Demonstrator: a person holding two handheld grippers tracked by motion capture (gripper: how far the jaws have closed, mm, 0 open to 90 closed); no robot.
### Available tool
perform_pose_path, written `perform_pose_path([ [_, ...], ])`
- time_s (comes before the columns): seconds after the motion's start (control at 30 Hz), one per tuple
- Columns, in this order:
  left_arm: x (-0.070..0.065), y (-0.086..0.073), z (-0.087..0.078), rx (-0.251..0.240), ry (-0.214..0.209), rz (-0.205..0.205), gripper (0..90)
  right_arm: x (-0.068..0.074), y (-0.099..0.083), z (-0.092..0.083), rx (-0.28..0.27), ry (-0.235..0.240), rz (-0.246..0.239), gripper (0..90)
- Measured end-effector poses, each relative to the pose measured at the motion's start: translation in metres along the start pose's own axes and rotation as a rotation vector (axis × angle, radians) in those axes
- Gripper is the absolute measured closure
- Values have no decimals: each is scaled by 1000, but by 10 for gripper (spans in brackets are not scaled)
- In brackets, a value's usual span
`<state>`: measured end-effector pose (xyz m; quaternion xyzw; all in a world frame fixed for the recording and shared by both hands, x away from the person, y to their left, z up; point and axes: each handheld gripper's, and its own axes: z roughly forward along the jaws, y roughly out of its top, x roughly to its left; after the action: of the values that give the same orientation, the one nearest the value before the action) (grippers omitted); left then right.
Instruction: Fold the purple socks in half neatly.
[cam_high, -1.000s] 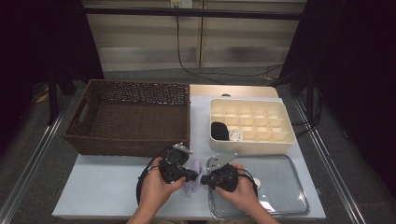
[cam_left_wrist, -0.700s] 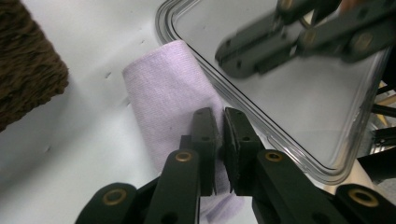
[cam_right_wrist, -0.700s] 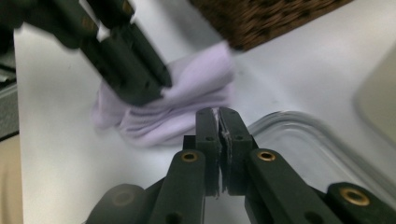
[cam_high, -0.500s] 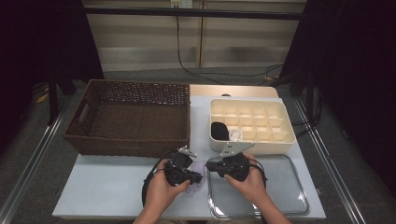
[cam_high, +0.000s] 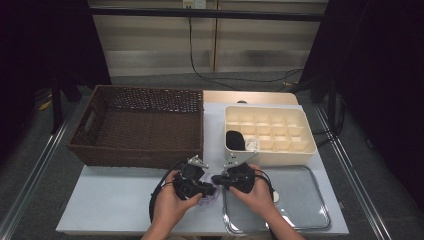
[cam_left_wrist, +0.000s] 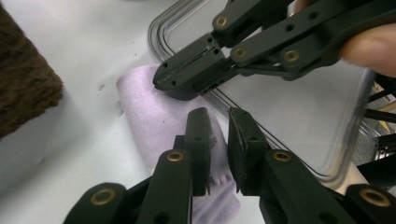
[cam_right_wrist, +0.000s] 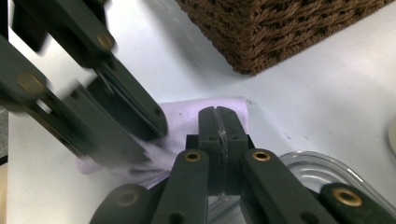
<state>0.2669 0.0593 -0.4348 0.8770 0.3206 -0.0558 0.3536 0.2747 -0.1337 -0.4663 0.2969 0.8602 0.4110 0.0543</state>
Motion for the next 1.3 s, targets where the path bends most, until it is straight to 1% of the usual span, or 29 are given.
perform_pose_path([
  [0.07,0,1,-7,-14,10,4,791,0,-1,0,3,0,-5,900],
  [0.17,4,0,-14,-24,41,4,802,1,-1,0,10,-6,-9,900],
  [0.23,8,-3,-15,-21,35,-12,803,1,-1,0,10,-7,-9,900],
  [0.27,8,-4,-13,-12,32,-13,803,2,-1,0,8,-9,-15,900],
  [0.3,7,-7,-9,-6,17,-17,803,2,-1,0,10,-10,-16,900],
  [0.33,6,-9,-6,15,4,-5,803,2,-1,0,9,-12,-13,900],
  [0.37,4,-11,-1,31,0,6,813,2,-1,0,11,-12,-12,900],
  [0.4,3,-13,1,28,0,3,830,2,-1,1,9,-11,-11,900],
  [0.43,3,-15,4,44,-2,25,844,2,-1,1,10,-12,-7,900],
  [0.5,2,-19,9,20,-9,26,889,2,-1,2,17,-13,-7,900],
  [0.53,0,-19,10,15,-4,28,899,2,0,2,18,-13,-10,900],
  [0.57,-1,-19,10,23,5,51,900,3,0,2,21,-16,-13,900],
  [0.6,-4,-19,11,17,19,45,900,3,0,2,23,-17,-18,900],
  [0.63,-5,-18,11,27,30,57,900,3,0,3,22,-15,-19,900],
  [0.67,-5,-18,11,32,32,67,900,3,0,3,22,-18,-17,900],
  [0.7,-6,-18,11,26,35,63,900,3,0,3,20,-20,-18,900],
  [0.73,-6,-18,10,30,37,71,900,3,0,4,18,-19,-18,900],
  [0.8,-5,-18,7,21,34,58,900,3,0,4,11,-16,-12,900],
  [0.83,-5,-18,5,11,40,41,900,2,-1,4,9,-15,-9,900],
  [0.9,-3,-17,-3,8,47,46,900,1,-2,3,2,-15,-7,900],
  [0.93,-3,-18,-4,3,41,40,900,1,-2,4,-3,-13,-2,900],
  [0.97,-3,-20,-4,15,42,49,900,1,-3,3,-3,-14,-1,900],
  [1.0,-4,-22,-1,20,37,39,900,1,-3,3,-2,-10,4,900],
  [1.03,-4,-25,2,17,32,33,900,1,-2,3,0,-7,6,900],
  [1.07,-2,-26,3,16,25,41,900,0,-2,3,-2,-3,10,900],
  [1.13,-1,-27,3,15,20,30,900,0,-1,3,3,-6,9,900],
  [1.23,-3,-27,2,12,29,33,900,2,-1,2,6,-16,-8,900],
  [1.27,-2,-27,2,13,29,29,900,3,-1,0,2,-14,-8,900],
  [1.3,-2,-27,1,14,27,31,900,2,-1,-2,-7,-13,3,886],
])
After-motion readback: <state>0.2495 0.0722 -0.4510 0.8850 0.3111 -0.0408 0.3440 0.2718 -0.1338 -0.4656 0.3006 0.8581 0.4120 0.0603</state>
